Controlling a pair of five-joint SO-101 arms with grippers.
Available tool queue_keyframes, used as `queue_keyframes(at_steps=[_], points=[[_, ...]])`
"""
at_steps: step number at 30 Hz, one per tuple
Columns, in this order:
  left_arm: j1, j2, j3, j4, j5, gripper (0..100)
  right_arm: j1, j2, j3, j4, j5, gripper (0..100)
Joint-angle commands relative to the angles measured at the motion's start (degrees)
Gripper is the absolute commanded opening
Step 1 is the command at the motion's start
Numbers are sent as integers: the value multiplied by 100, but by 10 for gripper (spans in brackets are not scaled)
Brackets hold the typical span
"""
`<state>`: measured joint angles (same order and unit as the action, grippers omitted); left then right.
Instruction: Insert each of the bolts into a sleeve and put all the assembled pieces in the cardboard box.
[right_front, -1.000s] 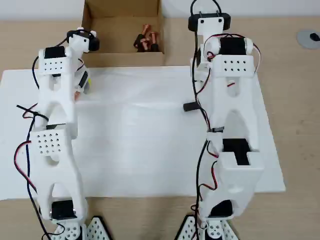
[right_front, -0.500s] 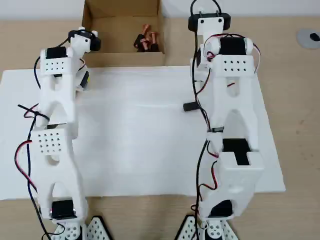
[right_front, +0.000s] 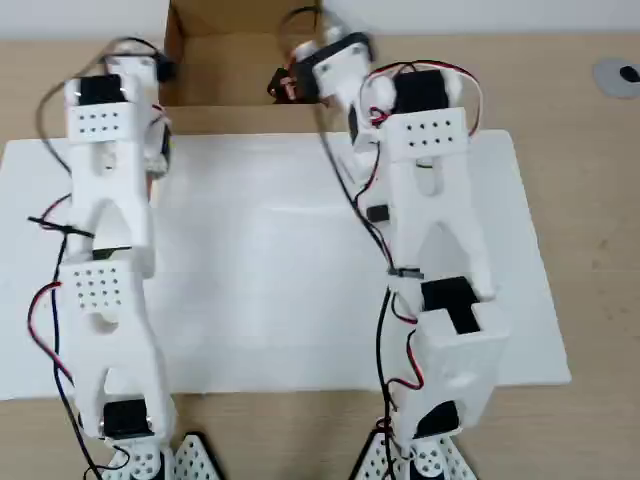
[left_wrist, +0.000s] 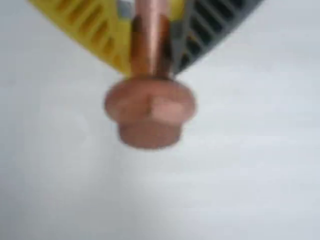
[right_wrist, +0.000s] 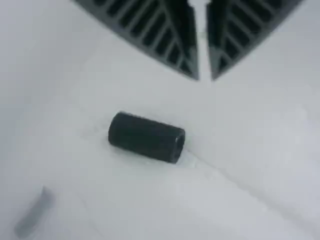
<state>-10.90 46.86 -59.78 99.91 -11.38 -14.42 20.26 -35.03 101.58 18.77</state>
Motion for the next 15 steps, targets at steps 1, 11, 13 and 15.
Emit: queue_keyframes(at_steps=[1, 11, 13, 15], points=[[-360, -1033, 334, 62, 905, 10, -75, -48, 136, 88, 1380, 66], [-563, -3618, 2277, 53, 2277, 10, 734, 31, 338, 70, 3675, 95], [-554, -4215, 3051, 53, 2585, 10, 769, 171, 453, 70, 3903, 96], [-589, -4778, 3842, 9, 2892, 10, 778, 330, 505, 70, 4097, 126]])
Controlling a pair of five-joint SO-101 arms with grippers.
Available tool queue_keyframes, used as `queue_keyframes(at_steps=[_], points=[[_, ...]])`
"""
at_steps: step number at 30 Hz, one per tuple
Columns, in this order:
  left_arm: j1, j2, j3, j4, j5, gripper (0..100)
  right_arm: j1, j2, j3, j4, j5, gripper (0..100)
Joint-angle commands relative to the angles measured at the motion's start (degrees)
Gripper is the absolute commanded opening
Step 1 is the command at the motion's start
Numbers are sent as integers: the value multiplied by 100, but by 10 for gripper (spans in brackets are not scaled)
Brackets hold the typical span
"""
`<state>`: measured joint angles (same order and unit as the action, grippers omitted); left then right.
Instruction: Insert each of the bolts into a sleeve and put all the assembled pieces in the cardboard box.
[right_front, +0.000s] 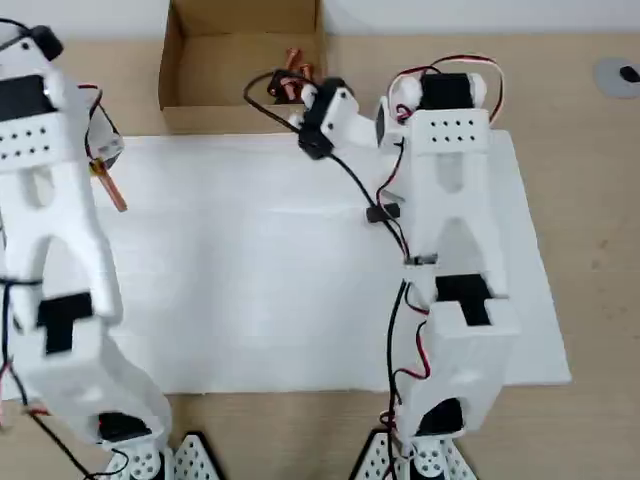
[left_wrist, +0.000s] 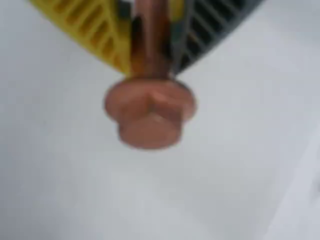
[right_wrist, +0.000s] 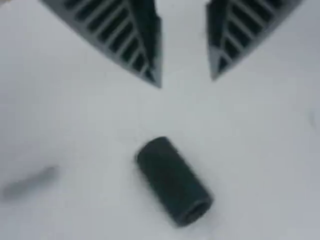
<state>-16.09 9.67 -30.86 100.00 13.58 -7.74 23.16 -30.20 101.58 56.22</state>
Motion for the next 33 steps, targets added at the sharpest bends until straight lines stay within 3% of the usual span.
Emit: queue_keyframes(at_steps=[1, 4, 17, 24, 33], points=[[-79, -1297, 1354, -132, 466, 10, 110, 145, 40, 70, 440, 154], [-325, -2053, 2620, -905, 633, 10, 66, 418, 4, 70, 615, 211], [-580, -6132, 7174, -3886, 668, 9, -75, 1051, -242, 53, 1046, 212], [-571, -8057, 8571, -4633, 659, 8, -84, 1218, -242, -79, 1196, 212], [-571, -9666, 9538, -4862, 501, 9, -374, 1226, -251, -158, 1319, 212]])
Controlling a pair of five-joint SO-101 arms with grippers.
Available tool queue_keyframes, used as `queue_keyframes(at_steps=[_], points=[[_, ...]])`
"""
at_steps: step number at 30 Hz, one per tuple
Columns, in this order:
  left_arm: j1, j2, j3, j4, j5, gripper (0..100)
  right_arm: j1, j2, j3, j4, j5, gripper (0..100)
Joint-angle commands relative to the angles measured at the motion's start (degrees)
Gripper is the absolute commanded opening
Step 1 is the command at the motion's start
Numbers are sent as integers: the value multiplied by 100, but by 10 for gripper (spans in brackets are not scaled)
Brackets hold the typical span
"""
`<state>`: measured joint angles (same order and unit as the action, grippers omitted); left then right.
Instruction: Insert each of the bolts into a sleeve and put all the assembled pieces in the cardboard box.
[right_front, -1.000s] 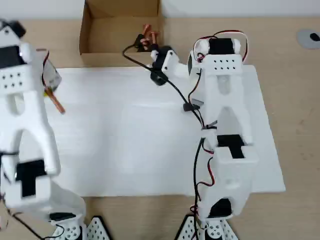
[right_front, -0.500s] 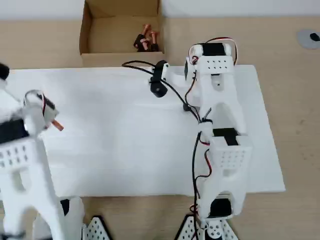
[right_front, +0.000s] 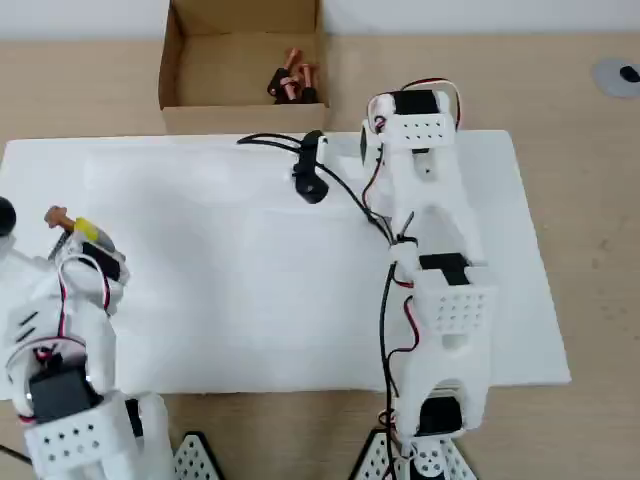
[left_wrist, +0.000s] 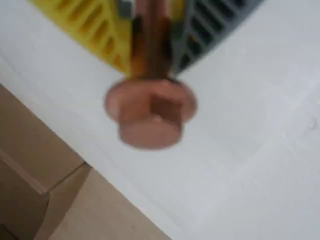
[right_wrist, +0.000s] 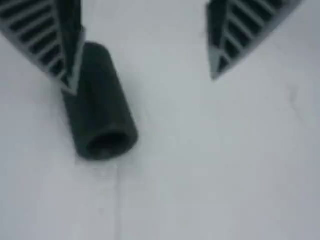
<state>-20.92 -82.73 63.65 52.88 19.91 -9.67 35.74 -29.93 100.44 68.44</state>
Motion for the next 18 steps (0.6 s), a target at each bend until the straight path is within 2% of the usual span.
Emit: queue_keyframes(at_steps=[1, 13, 18], points=[[-88, -558, 149, -149, -281, 9, -224, -31, -277, -44, 132, 212], [-62, -2158, 791, -97, -932, 8, -251, 505, -268, -167, 141, 212], [-79, -2167, 835, -97, -976, 9, -233, 646, -277, -167, 123, 212]])
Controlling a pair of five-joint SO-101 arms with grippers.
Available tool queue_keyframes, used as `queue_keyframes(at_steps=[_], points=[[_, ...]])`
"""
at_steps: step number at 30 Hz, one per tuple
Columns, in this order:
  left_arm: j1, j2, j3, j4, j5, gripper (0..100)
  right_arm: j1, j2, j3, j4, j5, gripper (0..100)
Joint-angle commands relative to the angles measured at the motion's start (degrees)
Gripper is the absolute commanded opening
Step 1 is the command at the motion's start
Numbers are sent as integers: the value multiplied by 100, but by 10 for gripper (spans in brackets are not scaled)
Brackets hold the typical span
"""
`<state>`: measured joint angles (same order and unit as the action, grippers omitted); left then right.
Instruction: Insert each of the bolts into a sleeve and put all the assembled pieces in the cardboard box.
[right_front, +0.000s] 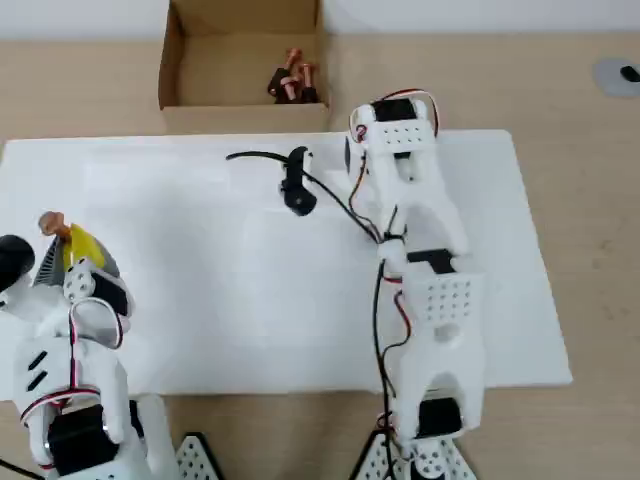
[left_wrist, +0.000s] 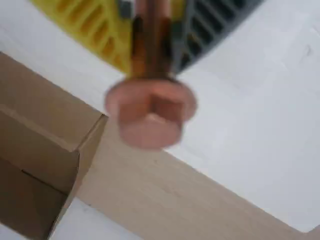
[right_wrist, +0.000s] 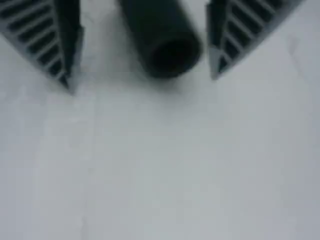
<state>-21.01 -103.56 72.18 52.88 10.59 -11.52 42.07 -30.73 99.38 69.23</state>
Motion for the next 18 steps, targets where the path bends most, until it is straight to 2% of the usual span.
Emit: queue_keyframes(at_steps=[1, 6, 14, 18], points=[[-70, -84, -18, -97, -44, 9, -22, 22, -198, -62, 44, 212], [-44, -84, -26, -97, -44, 9, 75, 4, -391, -123, -26, 212], [-35, -84, -18, -97, -44, 9, -4, -22, -2035, 316, -510, 213], [-35, -84, -18, -88, -44, 9, -92, -435, -1903, 325, -747, 213]])
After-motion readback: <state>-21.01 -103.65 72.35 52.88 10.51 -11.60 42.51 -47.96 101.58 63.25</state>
